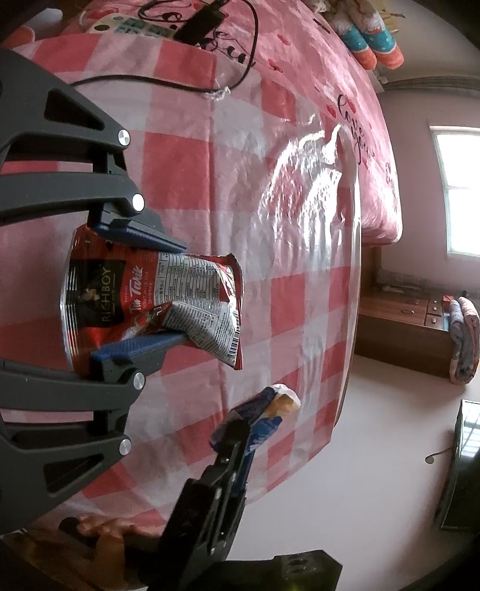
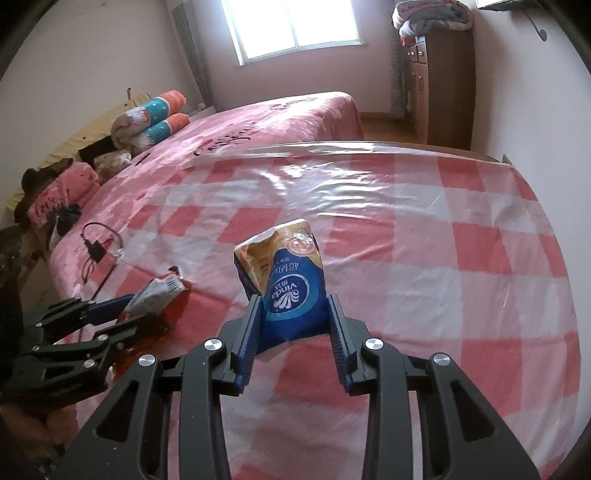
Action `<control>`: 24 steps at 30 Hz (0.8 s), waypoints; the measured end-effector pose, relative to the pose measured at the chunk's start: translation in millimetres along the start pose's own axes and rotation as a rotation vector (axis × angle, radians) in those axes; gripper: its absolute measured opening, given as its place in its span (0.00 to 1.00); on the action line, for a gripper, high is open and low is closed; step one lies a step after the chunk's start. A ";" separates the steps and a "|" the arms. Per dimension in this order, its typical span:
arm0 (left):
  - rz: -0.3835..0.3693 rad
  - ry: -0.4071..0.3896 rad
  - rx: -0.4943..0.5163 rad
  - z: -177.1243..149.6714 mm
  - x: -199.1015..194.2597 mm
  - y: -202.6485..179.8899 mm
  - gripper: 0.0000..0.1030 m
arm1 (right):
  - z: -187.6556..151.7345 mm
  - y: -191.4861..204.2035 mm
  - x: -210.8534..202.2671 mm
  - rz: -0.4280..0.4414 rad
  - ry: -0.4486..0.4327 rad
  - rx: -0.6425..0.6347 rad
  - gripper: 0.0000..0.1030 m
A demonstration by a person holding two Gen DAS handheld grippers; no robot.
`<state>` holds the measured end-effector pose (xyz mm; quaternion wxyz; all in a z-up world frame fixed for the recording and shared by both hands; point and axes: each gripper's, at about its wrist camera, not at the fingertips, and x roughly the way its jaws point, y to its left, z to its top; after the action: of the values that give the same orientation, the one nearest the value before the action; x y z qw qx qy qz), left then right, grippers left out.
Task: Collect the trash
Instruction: 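Carry the chip bag and tissue pack to the pink bucket and release both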
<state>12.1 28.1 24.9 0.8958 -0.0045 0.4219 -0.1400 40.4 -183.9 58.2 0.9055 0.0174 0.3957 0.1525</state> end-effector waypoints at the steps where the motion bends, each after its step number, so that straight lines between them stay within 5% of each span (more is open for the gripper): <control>1: 0.000 -0.002 -0.001 -1.7 -3.2 0.4 0.43 | -3.1 4.3 -3.8 0.003 -0.002 0.000 0.36; 24: 0.082 -0.072 0.002 -30.3 -61.9 19.7 0.43 | -54.1 54.5 -54.6 0.030 -0.011 -0.013 0.36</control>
<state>-43.5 66.1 49.6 0.9153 0.0084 0.3893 -0.1034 -47.9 -152.7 68.2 0.9053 0.0184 0.3894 0.1686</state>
